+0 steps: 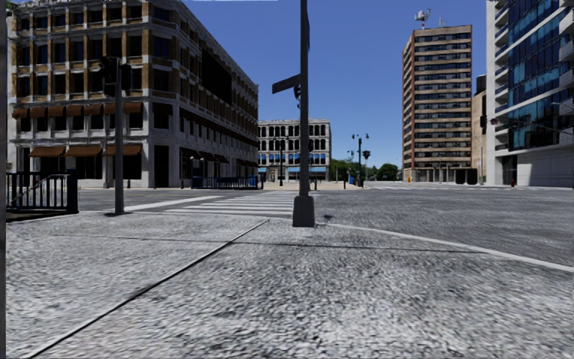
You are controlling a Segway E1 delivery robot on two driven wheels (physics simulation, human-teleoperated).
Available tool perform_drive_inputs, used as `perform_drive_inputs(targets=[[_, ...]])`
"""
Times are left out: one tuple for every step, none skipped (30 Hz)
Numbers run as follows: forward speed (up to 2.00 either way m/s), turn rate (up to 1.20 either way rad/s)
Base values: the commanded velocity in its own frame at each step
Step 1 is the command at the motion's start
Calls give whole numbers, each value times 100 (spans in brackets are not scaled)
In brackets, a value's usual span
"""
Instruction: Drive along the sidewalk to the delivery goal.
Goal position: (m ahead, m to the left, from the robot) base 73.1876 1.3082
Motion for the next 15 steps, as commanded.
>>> perform_drive_inputs(targets=[[200, 43], [200, 45], [200, 45], [200, 45], [200, 45], [200, 46], [200, 46], [200, 46], [200, 46], [200, 46], [200, 46], [200, 46], [200, 46], [200, 46], [200, 46]])
